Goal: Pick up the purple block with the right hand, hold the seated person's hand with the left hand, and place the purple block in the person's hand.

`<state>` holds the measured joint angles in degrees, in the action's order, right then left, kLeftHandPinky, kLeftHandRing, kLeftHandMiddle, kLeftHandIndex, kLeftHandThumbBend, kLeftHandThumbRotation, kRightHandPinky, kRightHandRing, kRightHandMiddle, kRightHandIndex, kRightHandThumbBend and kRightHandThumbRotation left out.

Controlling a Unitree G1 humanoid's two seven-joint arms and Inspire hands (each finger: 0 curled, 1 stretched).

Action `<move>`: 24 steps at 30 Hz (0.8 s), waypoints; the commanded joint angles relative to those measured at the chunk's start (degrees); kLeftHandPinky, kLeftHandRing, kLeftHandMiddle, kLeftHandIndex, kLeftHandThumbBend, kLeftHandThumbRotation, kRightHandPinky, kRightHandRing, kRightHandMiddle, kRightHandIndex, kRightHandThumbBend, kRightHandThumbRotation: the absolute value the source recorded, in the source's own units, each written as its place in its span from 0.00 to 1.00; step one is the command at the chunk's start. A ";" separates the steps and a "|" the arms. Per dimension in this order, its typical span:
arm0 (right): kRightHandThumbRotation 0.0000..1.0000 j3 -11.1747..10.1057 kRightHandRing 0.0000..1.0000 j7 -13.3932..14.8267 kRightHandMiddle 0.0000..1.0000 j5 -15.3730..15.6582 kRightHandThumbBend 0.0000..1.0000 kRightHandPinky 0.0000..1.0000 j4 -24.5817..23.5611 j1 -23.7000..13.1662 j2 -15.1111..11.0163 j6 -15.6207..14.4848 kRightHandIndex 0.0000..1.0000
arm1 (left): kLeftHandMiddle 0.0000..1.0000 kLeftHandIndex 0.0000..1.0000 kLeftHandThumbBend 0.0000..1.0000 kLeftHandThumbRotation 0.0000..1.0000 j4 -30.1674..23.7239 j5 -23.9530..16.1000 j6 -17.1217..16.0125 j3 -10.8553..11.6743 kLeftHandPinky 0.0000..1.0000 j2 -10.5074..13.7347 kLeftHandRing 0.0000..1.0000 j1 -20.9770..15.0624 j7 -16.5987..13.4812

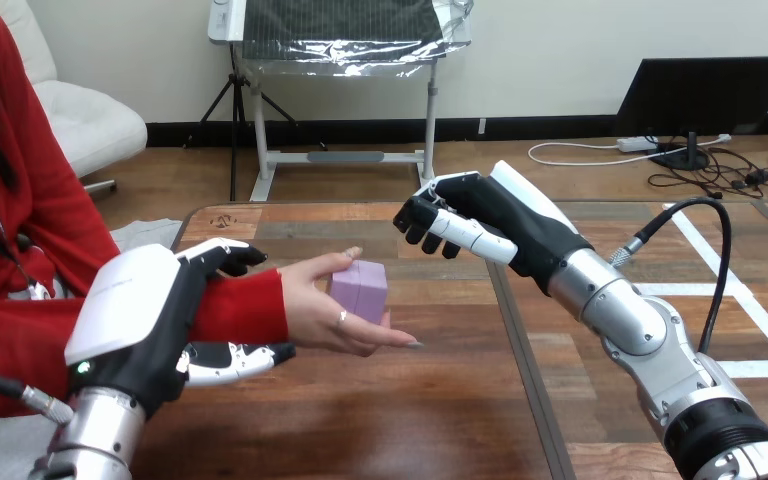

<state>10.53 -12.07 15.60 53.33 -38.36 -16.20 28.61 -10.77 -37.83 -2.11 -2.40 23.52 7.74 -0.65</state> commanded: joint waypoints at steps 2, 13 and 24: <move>1.00 -0.93 0.56 -0.09 0.59 -0.87 1.00 0.48 -0.29 -4.77 -0.18 1.78 0.60 | 0.79 0.77 0.84 0.36 -2.52 -0.99 -0.50 -0.86 0.74 -1.21 0.77 -0.07 -2.01; 1.00 -1.65 0.60 -2.32 0.62 -2.65 1.00 0.51 -1.84 -3.65 0.11 0.96 0.63 | 0.83 0.83 0.98 0.57 -1.16 -1.06 -3.32 -0.92 0.78 -2.92 0.81 1.53 -6.76; 1.00 -2.27 0.64 -5.04 0.65 -5.78 1.00 0.56 -5.77 -0.69 0.04 0.21 0.67 | 0.90 0.91 1.00 0.73 -0.83 -2.10 -4.83 -1.01 0.82 -4.05 0.87 3.36 -10.80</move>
<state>10.22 -16.63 11.83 51.79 -38.23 -16.05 28.79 -11.00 -39.24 -5.51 -3.58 19.67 12.52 -8.95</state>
